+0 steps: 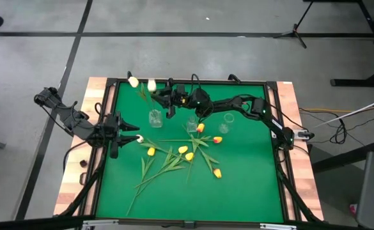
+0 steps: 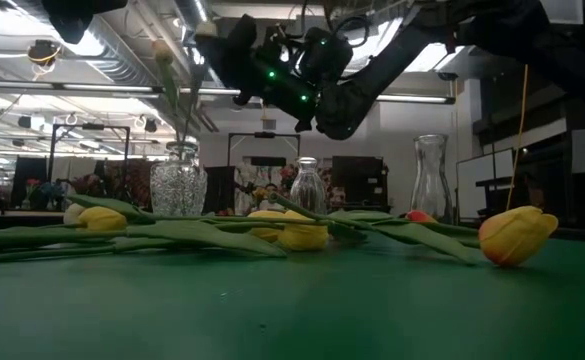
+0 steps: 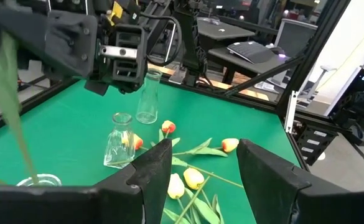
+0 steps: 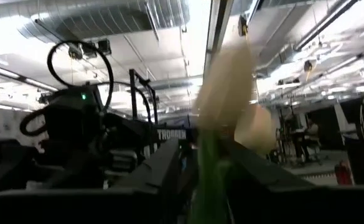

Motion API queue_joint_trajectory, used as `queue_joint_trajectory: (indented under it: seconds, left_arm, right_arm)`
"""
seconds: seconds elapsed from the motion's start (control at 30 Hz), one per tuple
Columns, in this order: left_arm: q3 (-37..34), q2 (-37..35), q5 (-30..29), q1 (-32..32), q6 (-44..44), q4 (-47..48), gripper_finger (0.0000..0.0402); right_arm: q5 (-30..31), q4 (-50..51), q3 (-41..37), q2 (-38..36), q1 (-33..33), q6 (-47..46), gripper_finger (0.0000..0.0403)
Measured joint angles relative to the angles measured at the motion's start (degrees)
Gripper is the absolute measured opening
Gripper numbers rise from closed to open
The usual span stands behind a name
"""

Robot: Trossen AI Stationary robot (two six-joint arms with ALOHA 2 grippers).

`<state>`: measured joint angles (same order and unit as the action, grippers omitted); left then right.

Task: Sort flowers into vase by color
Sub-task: Put the bottom white flower into the left transparent vase

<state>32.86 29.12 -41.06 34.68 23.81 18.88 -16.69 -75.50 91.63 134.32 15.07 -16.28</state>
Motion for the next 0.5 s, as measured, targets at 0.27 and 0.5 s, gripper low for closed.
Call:
queue_joint_trajectory:
  seconds: [0.27,0.5]
  left_arm:
    - [0.0,0.0,0.0,0.0,0.0,0.0,0.0179]
    - [0.0,0.0,0.3,0.0,1.2,0.0,0.0179]
  right_arm:
    - [-1.9,4.5,0.0,0.0,0.0,-2.0,0.015]
    - [-4.1,13.8,0.0,-2.0,0.0,-1.7,0.015]
